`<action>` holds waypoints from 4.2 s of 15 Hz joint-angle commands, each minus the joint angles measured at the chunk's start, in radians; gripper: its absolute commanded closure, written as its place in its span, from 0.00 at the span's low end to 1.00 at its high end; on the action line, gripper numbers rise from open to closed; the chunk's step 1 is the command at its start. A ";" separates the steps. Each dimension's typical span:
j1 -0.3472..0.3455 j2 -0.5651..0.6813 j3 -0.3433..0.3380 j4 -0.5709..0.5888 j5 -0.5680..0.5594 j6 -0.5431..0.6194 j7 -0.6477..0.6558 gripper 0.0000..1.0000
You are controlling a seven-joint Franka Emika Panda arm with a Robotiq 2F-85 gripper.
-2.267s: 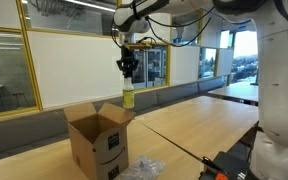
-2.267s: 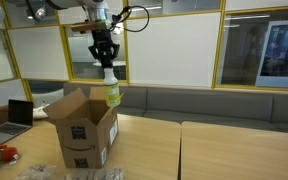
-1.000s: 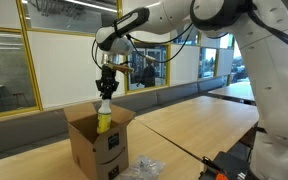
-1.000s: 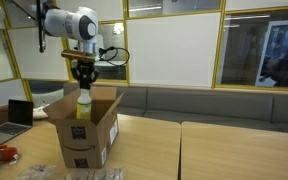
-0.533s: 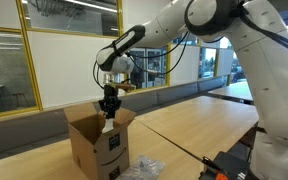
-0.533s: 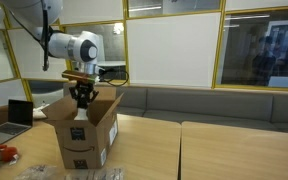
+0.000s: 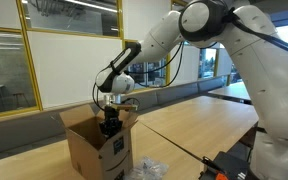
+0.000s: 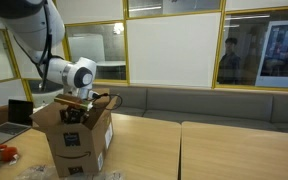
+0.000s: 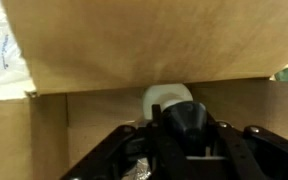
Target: Put the objects on the table into the cardboard box
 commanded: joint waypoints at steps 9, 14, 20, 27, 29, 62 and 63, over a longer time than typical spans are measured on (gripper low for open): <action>-0.003 -0.146 -0.033 -0.109 -0.043 -0.014 0.044 0.00; 0.008 -0.366 -0.094 -0.177 -0.172 -0.065 0.172 0.00; -0.002 -0.573 -0.097 -0.263 -0.285 -0.211 0.342 0.00; -0.002 -0.745 -0.077 -0.529 -0.249 -0.182 0.352 0.00; 0.003 -0.784 -0.070 -0.624 -0.226 -0.100 0.325 0.00; 0.322 -0.007 -0.191 -0.748 -0.209 1.013 0.465 0.00; 0.307 0.012 -0.173 -0.742 -0.198 1.033 0.453 0.00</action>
